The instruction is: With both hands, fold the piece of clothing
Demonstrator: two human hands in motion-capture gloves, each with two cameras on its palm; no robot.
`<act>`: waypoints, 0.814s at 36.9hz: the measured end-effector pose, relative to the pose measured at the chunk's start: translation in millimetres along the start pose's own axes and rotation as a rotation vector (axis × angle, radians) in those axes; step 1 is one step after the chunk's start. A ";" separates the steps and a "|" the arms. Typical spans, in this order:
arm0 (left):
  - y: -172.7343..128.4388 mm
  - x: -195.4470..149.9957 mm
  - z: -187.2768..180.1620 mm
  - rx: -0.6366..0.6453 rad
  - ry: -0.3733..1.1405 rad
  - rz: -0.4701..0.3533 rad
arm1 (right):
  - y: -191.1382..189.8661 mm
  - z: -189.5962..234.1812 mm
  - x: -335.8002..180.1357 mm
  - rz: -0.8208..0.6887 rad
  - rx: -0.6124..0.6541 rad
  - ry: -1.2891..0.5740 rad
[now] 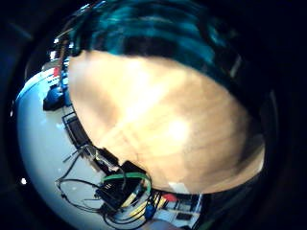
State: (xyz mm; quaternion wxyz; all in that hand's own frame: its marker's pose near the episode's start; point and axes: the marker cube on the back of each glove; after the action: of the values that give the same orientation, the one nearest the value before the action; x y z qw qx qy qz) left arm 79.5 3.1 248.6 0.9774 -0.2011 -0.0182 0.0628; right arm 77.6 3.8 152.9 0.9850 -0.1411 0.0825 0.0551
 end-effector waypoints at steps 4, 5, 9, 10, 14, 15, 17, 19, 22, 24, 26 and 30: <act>-4.4 -1.5 -18.6 0.210 -0.099 0.040 | 0.4 2.7 -4.2 -0.008 -0.004 0.007; -7.3 -1.4 -21.1 0.237 -0.115 0.042 | 0.2 3.8 -4.9 -0.013 -0.006 0.010; -19.4 -3.3 -29.1 0.329 -0.193 0.007 | 2.9 9.0 -8.6 -0.030 -0.029 0.023; -21.4 -3.4 -31.0 0.345 -0.206 0.003 | 3.3 10.9 -8.9 -0.034 -0.037 0.024; -24.9 -1.6 -41.5 0.396 -0.219 0.032 | 6.9 17.8 -10.0 -0.052 -0.065 0.015; -23.4 -0.9 -44.6 0.395 -0.213 0.043 | 8.7 19.7 -10.8 -0.060 -0.075 0.005; -21.9 -2.2 -52.8 0.403 -0.206 0.047 | 9.5 26.5 -12.0 -0.084 -0.101 -0.029; -32.3 -9.4 -62.5 0.429 -0.204 0.033 | 6.8 37.3 -14.0 -0.121 -0.134 -0.080; -67.7 -24.7 -70.0 0.420 -0.171 0.024 | 5.2 52.4 -21.1 -0.170 -0.175 -0.136; -78.3 -30.9 -76.1 0.408 -0.149 0.015 | 2.9 61.4 -25.5 -0.180 -0.184 -0.135; -77.0 -33.5 -84.8 0.411 -0.142 0.010 | -3.2 72.4 -29.1 -0.177 -0.180 -0.124; -68.5 -33.6 -100.0 0.433 -0.149 0.007 | -17.5 94.5 -37.3 -0.154 -0.140 -0.091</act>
State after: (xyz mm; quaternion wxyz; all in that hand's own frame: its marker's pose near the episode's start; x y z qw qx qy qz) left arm 60.1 -102.8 183.4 0.9935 0.0183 -0.0755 0.0831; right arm 57.3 11.0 253.7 0.9768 -0.2129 0.0224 -0.0087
